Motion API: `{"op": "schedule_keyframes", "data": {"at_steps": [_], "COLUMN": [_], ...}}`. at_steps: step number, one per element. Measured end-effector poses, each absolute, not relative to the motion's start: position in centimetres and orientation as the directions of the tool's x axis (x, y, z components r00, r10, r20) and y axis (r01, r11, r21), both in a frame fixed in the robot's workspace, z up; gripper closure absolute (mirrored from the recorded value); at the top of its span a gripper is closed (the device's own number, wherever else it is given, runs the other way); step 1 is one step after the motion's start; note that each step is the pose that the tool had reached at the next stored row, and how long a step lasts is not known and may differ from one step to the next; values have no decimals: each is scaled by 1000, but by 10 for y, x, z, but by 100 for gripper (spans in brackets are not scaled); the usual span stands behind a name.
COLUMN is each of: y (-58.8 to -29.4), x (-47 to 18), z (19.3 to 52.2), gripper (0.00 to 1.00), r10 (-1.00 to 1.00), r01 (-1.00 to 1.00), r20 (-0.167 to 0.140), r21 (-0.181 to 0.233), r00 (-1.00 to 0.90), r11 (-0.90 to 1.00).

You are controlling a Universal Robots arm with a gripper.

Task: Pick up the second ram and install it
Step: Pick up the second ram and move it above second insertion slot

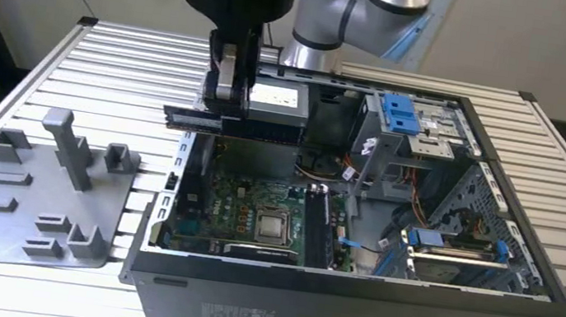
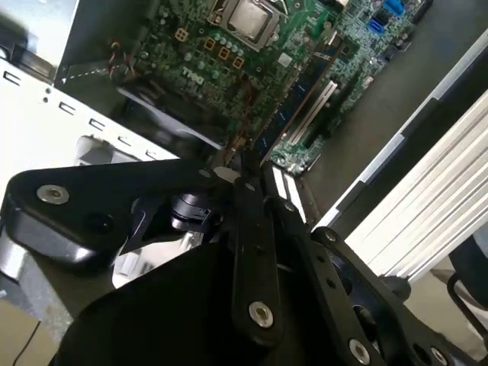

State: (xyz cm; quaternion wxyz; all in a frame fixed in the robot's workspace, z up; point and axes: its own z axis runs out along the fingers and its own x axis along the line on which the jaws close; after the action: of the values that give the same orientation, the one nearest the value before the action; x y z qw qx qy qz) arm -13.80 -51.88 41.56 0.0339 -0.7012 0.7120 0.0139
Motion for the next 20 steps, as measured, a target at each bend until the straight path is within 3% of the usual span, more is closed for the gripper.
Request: {"op": "schedule_keyframes", "data": {"at_steps": [20], "y": [-519], "x": [-82], "z": [415], "gripper": [86], "r10": [-998], "r01": [-999], "r20": [-68], "r21": [-28], "r00": [-14], "r11": [16]}}
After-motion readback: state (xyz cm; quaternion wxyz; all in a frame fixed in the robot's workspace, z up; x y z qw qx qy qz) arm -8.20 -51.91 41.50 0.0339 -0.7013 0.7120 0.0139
